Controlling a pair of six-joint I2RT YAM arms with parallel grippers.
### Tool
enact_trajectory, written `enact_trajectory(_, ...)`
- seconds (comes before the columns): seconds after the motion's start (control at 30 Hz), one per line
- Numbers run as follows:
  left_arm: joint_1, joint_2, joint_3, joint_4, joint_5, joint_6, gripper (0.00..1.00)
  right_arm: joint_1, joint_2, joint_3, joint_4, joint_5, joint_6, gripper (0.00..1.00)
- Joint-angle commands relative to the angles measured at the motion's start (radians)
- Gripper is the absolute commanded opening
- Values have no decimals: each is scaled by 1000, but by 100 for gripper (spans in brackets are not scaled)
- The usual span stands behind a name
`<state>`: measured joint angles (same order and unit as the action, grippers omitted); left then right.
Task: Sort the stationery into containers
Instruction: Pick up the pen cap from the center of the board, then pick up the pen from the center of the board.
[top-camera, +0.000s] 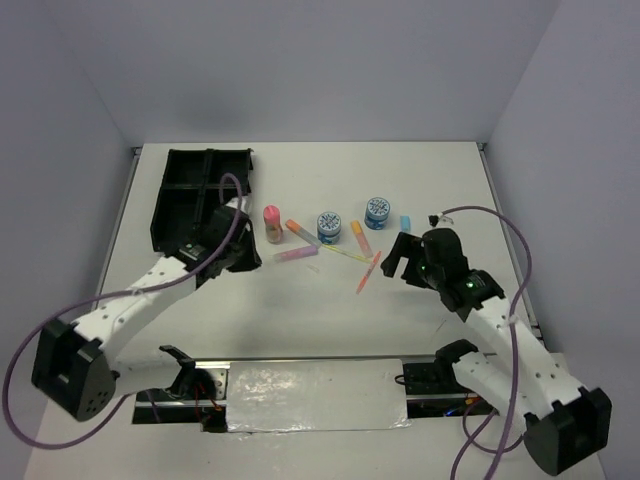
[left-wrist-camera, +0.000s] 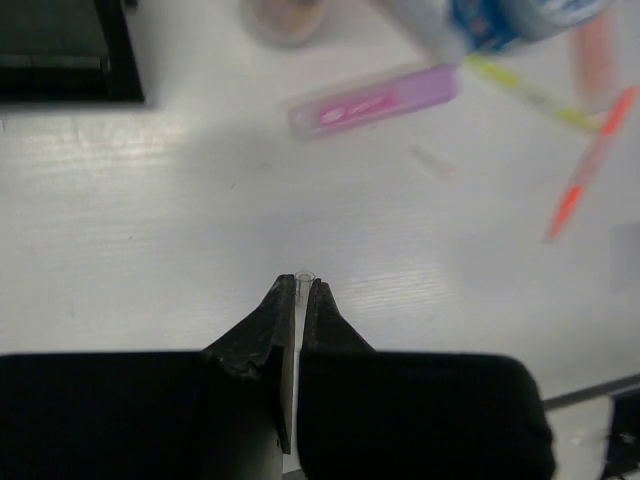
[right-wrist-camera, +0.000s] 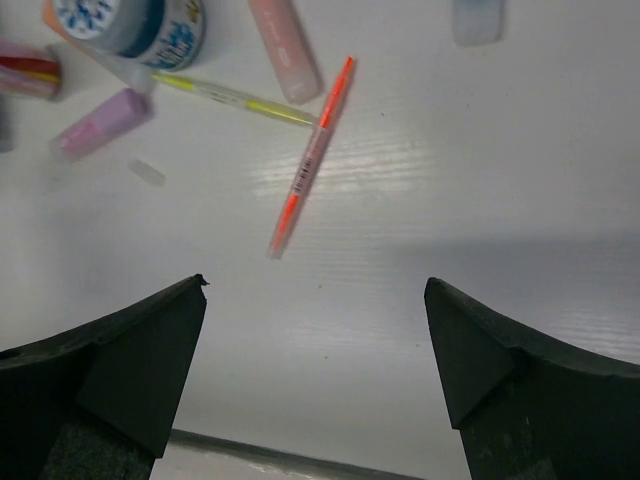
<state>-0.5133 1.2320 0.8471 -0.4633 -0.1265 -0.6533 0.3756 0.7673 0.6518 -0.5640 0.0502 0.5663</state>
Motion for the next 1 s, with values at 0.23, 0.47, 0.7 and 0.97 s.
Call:
enact_trajectory(0.23, -1, -342, 214, -169, 30, 191, 0, 143, 374, 95, 69, 255, 193, 93)
enact_trajectory(0.47, -1, -538, 61, -92, -9, 296, 0, 243, 651, 229, 27, 349, 262, 86)
enact_trajectory(0.7, -2, -575, 46, -106, -7, 291, 0, 246, 815, 296, 21, 352, 280, 77)
enact_trajectory(0.97, -2, -591, 46, -110, -22, 288, 0, 249, 876, 240, 85, 304, 284, 54)
